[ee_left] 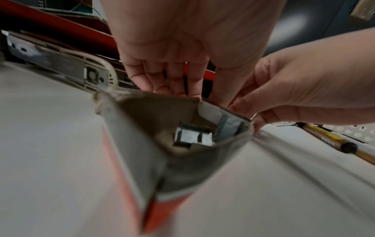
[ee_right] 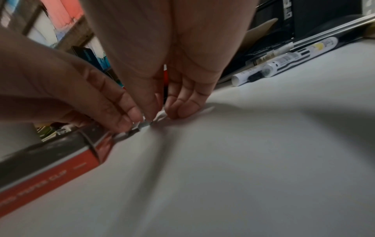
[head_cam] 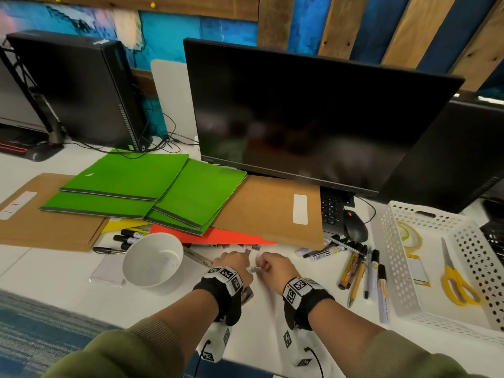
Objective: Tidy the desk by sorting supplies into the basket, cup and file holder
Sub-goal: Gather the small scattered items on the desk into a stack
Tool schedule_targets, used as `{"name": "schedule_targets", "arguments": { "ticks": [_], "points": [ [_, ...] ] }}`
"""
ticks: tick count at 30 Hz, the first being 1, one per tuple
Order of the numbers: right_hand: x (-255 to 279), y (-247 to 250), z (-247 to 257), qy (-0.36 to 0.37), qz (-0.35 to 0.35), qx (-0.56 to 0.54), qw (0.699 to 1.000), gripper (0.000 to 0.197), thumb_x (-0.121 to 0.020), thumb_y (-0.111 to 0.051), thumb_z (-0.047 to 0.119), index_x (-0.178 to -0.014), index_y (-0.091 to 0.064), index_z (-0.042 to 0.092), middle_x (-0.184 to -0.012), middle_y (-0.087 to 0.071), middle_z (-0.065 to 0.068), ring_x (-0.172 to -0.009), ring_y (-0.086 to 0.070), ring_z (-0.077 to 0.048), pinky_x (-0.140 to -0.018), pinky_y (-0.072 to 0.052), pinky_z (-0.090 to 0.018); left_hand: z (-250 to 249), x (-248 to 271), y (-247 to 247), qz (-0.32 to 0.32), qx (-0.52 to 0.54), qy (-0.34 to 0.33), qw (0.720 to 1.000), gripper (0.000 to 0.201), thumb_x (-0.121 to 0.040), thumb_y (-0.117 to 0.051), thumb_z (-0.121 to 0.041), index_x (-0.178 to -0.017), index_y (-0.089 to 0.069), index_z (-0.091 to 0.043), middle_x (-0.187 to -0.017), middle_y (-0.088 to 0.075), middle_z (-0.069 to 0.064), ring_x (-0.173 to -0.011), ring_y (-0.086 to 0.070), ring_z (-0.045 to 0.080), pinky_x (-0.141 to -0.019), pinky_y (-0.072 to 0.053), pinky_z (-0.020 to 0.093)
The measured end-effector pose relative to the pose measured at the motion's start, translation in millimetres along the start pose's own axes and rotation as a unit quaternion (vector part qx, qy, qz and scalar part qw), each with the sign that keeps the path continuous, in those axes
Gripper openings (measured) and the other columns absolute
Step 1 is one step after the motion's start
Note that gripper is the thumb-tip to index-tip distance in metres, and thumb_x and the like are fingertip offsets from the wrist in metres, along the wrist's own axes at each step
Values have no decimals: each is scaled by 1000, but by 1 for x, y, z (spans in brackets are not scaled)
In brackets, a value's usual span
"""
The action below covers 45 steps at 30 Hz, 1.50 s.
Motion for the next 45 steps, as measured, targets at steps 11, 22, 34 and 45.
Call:
{"name": "schedule_targets", "arguments": {
  "ticks": [11,22,34,45],
  "points": [
    [-8,-8,10,29,52,14,998,32,-86,-53,12,-115,-61,22,-98,-47,2,-91,-51,-18,-83,-38,-20,0,-6,1,15,9,15,1000,30,-86,-53,-23,-115,-58,-19,-122,-60,1,-115,-55,22,-99,-45,36],
    [-1,-6,12,12,51,69,996,26,-87,-48,11,-107,-65,11,-110,-66,-11,-105,-59,-28,-88,-47,-29,20,12,29,-65,189,-11,980,21,-83,-62,-22,-65,-51,-28,-98,-70,3,-95,-64,21,-80,-50,27],
    [27,-17,64,72,44,-73,994,19,-82,-57,2,-95,-71,5,-83,-59,0,-72,-53,-9,-60,-33,5,28,65,9,-47,119,-91,988,40,-75,-51,-36,-97,-71,-9,-103,-69,13,-100,-62,27,-83,-42,23],
    [8,6,26,-9,-28,-13,999,29,-87,-54,8,-115,-62,9,-109,-59,-5,-91,-54,-17,-85,-41,-20,44,60,-21,-28,139,-85,986,74,-70,-76,-39,-135,-43,-23,-131,-38,4,-122,-44,22,-106,-36,27]
  ]
}}
Point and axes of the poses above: each hand's wrist, its own x-axis away from the middle knuckle, its own y-axis out of the back of the hand, z = x × y, the point moved 10 cm from there along -x, towards the middle knuckle
